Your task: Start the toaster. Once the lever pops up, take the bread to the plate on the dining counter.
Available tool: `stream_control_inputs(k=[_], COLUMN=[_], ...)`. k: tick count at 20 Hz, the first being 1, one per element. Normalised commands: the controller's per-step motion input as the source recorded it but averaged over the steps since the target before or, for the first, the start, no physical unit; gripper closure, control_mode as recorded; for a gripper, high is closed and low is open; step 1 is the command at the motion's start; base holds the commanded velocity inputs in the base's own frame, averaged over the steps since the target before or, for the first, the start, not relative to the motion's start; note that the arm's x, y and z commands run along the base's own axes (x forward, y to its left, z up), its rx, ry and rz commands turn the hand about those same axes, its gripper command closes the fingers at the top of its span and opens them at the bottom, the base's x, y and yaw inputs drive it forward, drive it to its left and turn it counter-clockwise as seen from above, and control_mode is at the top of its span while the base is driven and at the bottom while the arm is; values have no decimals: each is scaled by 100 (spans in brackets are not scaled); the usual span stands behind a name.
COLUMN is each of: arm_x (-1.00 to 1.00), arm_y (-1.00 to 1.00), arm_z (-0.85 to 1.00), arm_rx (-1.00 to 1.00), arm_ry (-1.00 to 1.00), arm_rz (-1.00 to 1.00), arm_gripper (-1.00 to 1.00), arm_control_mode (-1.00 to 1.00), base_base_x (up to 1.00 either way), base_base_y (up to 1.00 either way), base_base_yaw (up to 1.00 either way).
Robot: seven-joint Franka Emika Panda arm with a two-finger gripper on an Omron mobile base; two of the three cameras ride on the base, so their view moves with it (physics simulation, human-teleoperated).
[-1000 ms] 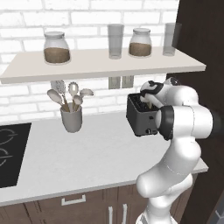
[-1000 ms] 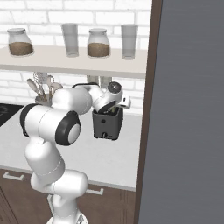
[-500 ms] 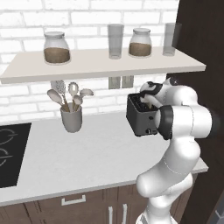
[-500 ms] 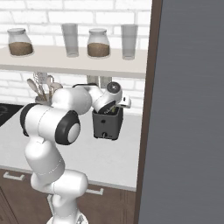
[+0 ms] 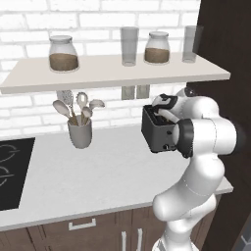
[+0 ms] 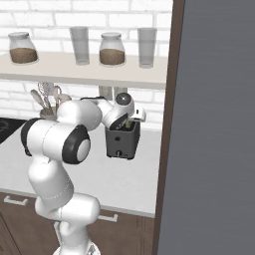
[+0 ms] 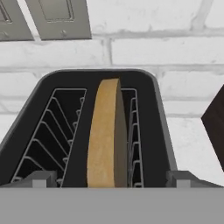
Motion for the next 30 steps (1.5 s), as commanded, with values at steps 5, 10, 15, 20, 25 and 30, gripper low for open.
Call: stream_control_inputs(k=[5, 10, 15, 20, 25, 30], arm_x=[22, 27, 7, -2, -15, -5], arm_y=[2, 0, 1, 0, 11, 14], arm_z=[-1, -12, -20, -23, -33, -26], arm_rx=[-1, -1, -2, 0, 0, 0], arm_ry=[0, 0, 0, 0, 0, 0], arm_rz=[0, 0, 0, 0, 0, 0], arm_gripper=[-100, -100, -100, -100, -100, -100], arm_control_mode=[-100, -100, -100, -100, -100, -100], base_base_x=[0, 0, 0, 0, 0, 0], base_base_y=[0, 0, 0, 0, 0, 0], base_base_yaw=[0, 0, 0, 0, 0, 0])
